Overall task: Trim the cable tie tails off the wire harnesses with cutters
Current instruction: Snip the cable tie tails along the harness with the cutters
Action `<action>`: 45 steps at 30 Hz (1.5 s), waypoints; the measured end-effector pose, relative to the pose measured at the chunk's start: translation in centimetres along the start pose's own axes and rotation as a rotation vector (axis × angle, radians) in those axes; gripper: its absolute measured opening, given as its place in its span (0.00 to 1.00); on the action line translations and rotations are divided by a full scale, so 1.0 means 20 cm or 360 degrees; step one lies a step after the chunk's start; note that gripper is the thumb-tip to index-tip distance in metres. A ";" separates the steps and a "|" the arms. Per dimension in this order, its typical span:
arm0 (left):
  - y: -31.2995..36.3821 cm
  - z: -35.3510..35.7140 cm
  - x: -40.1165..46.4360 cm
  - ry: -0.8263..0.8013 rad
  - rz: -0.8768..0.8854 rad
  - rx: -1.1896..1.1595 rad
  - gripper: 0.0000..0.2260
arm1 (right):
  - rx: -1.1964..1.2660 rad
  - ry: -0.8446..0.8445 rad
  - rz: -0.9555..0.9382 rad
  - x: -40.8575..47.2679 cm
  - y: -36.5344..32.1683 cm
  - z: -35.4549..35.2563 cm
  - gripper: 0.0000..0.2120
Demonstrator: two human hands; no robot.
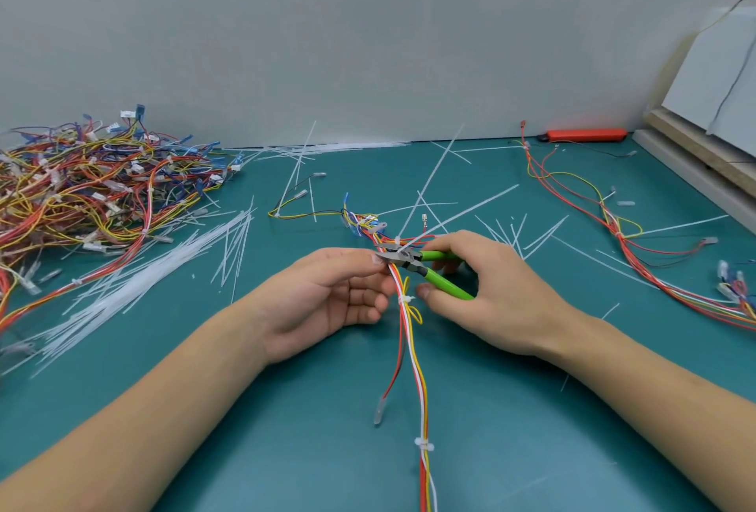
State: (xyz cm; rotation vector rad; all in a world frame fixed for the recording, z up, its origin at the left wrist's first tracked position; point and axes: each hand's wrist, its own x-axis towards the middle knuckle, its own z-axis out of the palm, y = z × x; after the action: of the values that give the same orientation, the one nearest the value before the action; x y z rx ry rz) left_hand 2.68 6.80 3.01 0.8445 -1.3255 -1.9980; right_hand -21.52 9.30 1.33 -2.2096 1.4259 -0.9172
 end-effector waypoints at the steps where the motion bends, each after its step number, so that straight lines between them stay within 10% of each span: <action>1: 0.00 0.00 0.00 0.0001 -0.0002 -0.0001 0.09 | -0.0007 -0.0005 0.0000 0.00 0.00 0.00 0.17; 11: 0.00 0.01 0.00 0.0020 -0.0007 0.0000 0.07 | -0.0028 -0.0005 0.0032 0.01 0.00 0.00 0.08; 36: 0.00 0.00 0.00 0.0009 0.0001 0.0008 0.09 | -0.0043 -0.0044 0.0016 -0.01 -0.02 0.00 0.21; 45: 0.00 0.00 0.00 0.0030 0.0001 -0.0012 0.09 | -0.0102 -0.0052 0.0017 0.00 -0.02 0.00 0.06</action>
State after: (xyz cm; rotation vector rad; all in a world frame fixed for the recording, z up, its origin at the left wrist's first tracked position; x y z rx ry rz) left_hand 2.65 6.78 2.93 0.8570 -1.3066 -1.9885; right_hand -21.33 9.43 1.58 -2.2501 1.4702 -0.8387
